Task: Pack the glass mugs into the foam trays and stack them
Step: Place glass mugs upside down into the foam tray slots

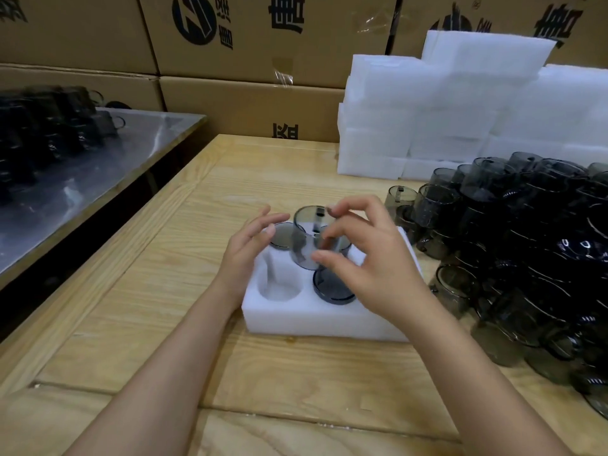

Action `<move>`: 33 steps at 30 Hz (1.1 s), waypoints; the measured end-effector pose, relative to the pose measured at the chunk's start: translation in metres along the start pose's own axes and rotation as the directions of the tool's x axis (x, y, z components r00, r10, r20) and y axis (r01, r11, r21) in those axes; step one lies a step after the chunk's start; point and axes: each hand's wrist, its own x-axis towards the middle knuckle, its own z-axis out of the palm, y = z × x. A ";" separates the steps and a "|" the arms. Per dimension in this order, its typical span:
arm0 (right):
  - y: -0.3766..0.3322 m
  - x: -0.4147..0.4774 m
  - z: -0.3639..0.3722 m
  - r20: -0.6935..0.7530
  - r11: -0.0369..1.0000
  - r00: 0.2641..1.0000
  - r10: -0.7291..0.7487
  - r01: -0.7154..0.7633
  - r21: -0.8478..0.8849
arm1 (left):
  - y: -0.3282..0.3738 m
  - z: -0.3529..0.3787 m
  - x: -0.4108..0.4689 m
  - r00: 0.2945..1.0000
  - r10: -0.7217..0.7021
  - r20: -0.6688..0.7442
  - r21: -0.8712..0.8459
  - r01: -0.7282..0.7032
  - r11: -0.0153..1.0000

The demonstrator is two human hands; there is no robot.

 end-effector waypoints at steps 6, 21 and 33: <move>-0.002 0.029 0.019 0.207 0.976 0.978 0.023 -0.067 0.209 | 0.017 0.001 -0.010 0.985 0.154 0.079 0.000 -0.154 0.988; 0.011 0.033 0.027 0.423 0.944 0.901 0.095 -0.217 0.250 | 0.029 -0.017 -0.006 0.956 -0.036 0.292 -0.248 0.112 0.962; -0.009 0.033 0.021 0.474 0.979 0.872 0.122 -0.029 -0.200 | 0.031 -0.028 -0.004 0.919 -0.091 0.383 -0.123 0.149 0.981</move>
